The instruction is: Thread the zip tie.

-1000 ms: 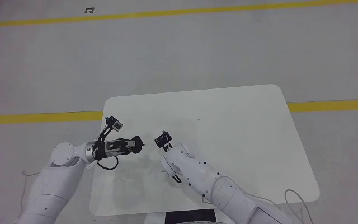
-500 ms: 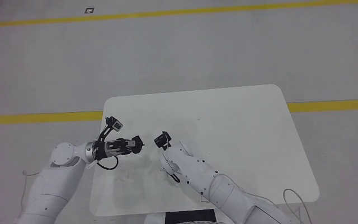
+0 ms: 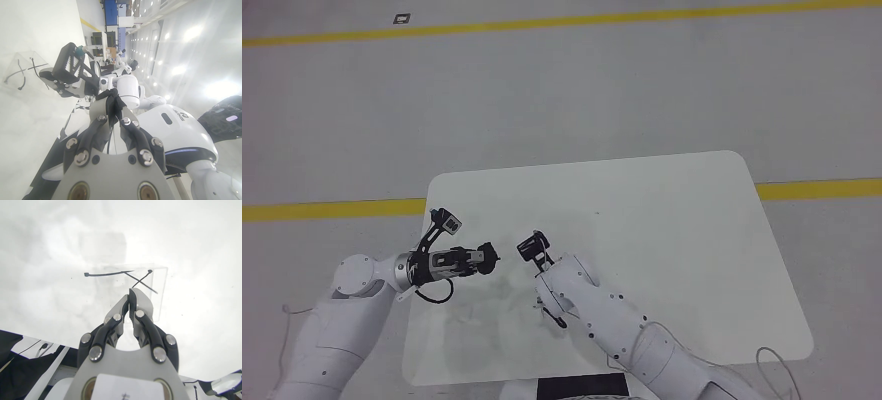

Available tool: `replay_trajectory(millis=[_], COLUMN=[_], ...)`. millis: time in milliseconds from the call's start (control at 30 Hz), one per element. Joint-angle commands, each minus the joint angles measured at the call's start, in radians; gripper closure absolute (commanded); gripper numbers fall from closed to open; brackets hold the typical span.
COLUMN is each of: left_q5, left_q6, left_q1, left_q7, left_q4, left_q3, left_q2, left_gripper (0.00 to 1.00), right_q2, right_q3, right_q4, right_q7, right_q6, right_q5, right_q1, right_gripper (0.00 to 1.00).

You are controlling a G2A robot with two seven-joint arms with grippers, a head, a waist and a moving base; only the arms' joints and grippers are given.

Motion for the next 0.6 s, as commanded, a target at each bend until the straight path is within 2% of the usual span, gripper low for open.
replay_trajectory(millis=[0,333,433,567], left_q5=[0.0,0.0,0.0,0.0], left_q6=[0.0,0.0,0.0,0.0], left_q1=[0.0,0.0,0.0,0.0], left_q7=[0.0,0.0,0.0,0.0], left_q4=[0.0,0.0,0.0,0.0], left_q3=[0.0,0.0,0.0,0.0], left_q2=[0.0,0.0,0.0,0.0], left_gripper=[1.0,1.0,1.0,1.0], right_q2=[0.012,0.07,0.08,0.092], right_q3=[-0.002,-0.003,0.017,0.082], right_q4=[-0.023,-0.153,-0.198,-0.271], right_q7=[0.0,0.0,0.0,-0.063], right_q6=[0.0,0.034,0.03,-0.001], right_q5=[0.0,0.0,0.0,0.062], right_q1=[-0.006,-0.043,-0.071,-0.129], right_gripper=[1.0,1.0,1.0,1.0])
